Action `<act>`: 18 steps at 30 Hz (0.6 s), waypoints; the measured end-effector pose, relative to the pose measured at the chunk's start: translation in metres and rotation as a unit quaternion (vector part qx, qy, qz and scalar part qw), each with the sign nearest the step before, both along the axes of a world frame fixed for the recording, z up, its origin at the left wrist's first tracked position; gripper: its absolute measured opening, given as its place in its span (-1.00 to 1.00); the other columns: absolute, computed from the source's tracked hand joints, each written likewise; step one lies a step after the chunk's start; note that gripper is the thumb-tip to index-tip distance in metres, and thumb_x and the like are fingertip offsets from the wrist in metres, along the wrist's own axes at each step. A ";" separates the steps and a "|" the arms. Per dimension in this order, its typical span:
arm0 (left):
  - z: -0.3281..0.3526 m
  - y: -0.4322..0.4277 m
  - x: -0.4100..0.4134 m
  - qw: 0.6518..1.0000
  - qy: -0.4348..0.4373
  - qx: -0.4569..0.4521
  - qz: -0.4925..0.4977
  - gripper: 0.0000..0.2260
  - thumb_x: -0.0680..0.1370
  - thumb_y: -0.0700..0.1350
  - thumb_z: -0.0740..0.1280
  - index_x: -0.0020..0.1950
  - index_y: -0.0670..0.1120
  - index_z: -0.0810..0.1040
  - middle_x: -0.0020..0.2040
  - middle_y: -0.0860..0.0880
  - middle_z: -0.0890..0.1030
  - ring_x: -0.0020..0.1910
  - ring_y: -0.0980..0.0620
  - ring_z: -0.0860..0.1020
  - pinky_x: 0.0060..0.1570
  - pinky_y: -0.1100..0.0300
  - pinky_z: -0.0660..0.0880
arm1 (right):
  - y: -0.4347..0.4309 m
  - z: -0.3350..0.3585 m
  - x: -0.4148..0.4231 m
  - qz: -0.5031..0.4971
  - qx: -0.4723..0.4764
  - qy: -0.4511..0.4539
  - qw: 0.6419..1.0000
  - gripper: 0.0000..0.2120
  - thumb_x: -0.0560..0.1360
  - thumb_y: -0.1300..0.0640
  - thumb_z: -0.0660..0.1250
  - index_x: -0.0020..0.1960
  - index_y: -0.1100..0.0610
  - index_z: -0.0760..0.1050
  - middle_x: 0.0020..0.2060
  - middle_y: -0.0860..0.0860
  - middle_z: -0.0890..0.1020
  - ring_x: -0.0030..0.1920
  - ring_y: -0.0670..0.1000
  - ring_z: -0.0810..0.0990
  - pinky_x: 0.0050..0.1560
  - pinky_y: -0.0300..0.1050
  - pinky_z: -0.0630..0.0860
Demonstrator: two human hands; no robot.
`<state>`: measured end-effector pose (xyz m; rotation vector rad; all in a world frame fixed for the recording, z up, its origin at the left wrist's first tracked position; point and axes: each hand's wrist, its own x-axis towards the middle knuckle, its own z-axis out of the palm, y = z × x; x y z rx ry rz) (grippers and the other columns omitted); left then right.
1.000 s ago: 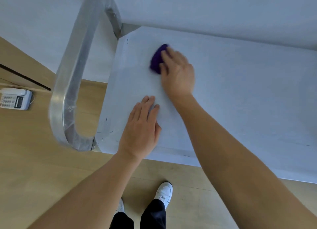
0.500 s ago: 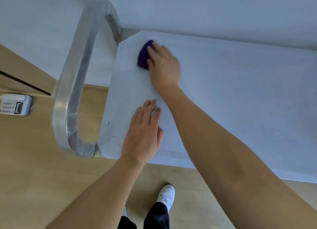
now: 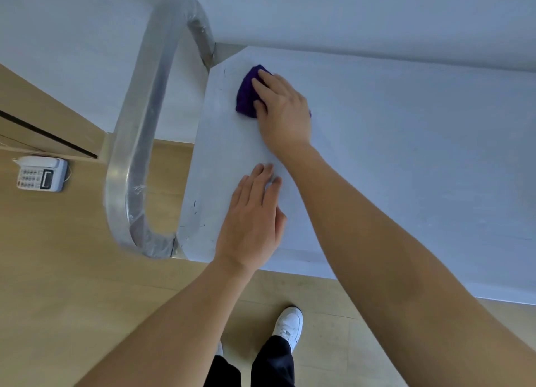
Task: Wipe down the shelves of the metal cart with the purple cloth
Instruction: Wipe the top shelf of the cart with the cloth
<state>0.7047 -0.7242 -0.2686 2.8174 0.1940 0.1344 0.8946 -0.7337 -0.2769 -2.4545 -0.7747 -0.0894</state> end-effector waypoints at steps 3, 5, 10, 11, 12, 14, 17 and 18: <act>-0.001 0.000 0.001 1.000 -0.009 0.005 0.000 -0.60 0.58 -0.15 0.07 0.35 -0.26 0.44 0.45 -0.23 0.37 0.49 -0.17 0.27 0.45 -0.08 0.25 | -0.039 -0.003 0.008 -0.044 0.015 -0.021 0.999 -0.63 0.54 0.20 0.23 0.34 0.14 0.49 0.37 0.05 0.48 0.40 0.12 0.41 0.34 0.09 0.39; -0.002 0.000 0.001 1.000 -0.015 0.010 0.000 -0.61 0.58 -0.16 0.08 0.34 -0.27 0.45 0.44 -0.24 0.38 0.48 -0.18 0.28 0.43 -0.09 0.27 | -0.070 -0.002 0.012 -0.087 0.006 -0.022 0.996 -0.61 0.54 0.19 0.22 0.35 0.14 0.47 0.38 0.06 0.46 0.40 0.11 0.40 0.34 0.07 0.39; -0.003 -0.001 0.000 1.000 -0.023 0.016 -0.005 -0.61 0.58 -0.17 0.07 0.35 -0.27 0.43 0.43 -0.24 0.38 0.48 -0.19 0.28 0.43 -0.09 0.27 | -0.131 0.001 0.008 -0.190 -0.019 -0.003 0.982 -0.61 0.59 0.16 0.18 0.41 0.09 0.41 0.44 0.00 0.39 0.45 0.07 0.32 0.38 0.07 0.33; -0.003 -0.001 0.000 1.000 -0.023 0.017 -0.005 -0.61 0.58 -0.18 0.07 0.35 -0.27 0.43 0.43 -0.24 0.38 0.48 -0.19 0.28 0.44 -0.09 0.27 | -0.137 0.001 0.002 -0.208 -0.019 -0.002 0.978 -0.61 0.59 0.17 0.18 0.41 0.09 0.40 0.44 0.00 0.39 0.46 0.07 0.32 0.38 0.07 0.32; -0.003 -0.001 -0.001 1.000 -0.023 0.018 -0.005 -0.61 0.58 -0.18 0.07 0.36 -0.27 0.42 0.43 -0.24 0.38 0.48 -0.19 0.28 0.44 -0.10 0.26 | -0.140 0.002 -0.007 -0.225 -0.021 -0.002 0.974 -0.61 0.59 0.18 0.18 0.41 0.10 0.40 0.44 0.01 0.39 0.46 0.08 0.32 0.39 0.07 0.32; -0.002 -0.002 -0.001 0.999 -0.027 0.015 -0.006 -0.62 0.58 -0.19 0.07 0.35 -0.27 0.42 0.43 -0.25 0.37 0.48 -0.20 0.28 0.44 -0.11 0.27 | -0.138 0.002 -0.029 -0.254 -0.029 0.000 0.967 -0.60 0.59 0.19 0.18 0.42 0.10 0.40 0.44 -0.01 0.38 0.46 0.08 0.31 0.39 0.04 0.31; -0.002 -0.001 -0.001 1.000 -0.029 0.008 -0.008 -0.63 0.57 -0.20 0.08 0.34 -0.26 0.42 0.44 -0.24 0.36 0.48 -0.21 0.27 0.43 -0.12 0.26 | -0.123 0.002 -0.064 -0.283 -0.026 0.005 0.959 -0.59 0.57 0.20 0.18 0.41 0.10 0.40 0.44 -0.02 0.39 0.46 0.07 0.31 0.37 0.03 0.31; -0.003 -0.001 -0.001 1.000 -0.028 0.007 -0.009 -0.63 0.57 -0.20 0.08 0.34 -0.25 0.42 0.44 -0.24 0.36 0.48 -0.21 0.27 0.44 -0.12 0.25 | -0.117 0.002 -0.074 -0.287 -0.022 0.004 0.958 -0.60 0.57 0.21 0.19 0.40 0.10 0.41 0.43 -0.02 0.40 0.46 0.07 0.32 0.36 0.04 0.33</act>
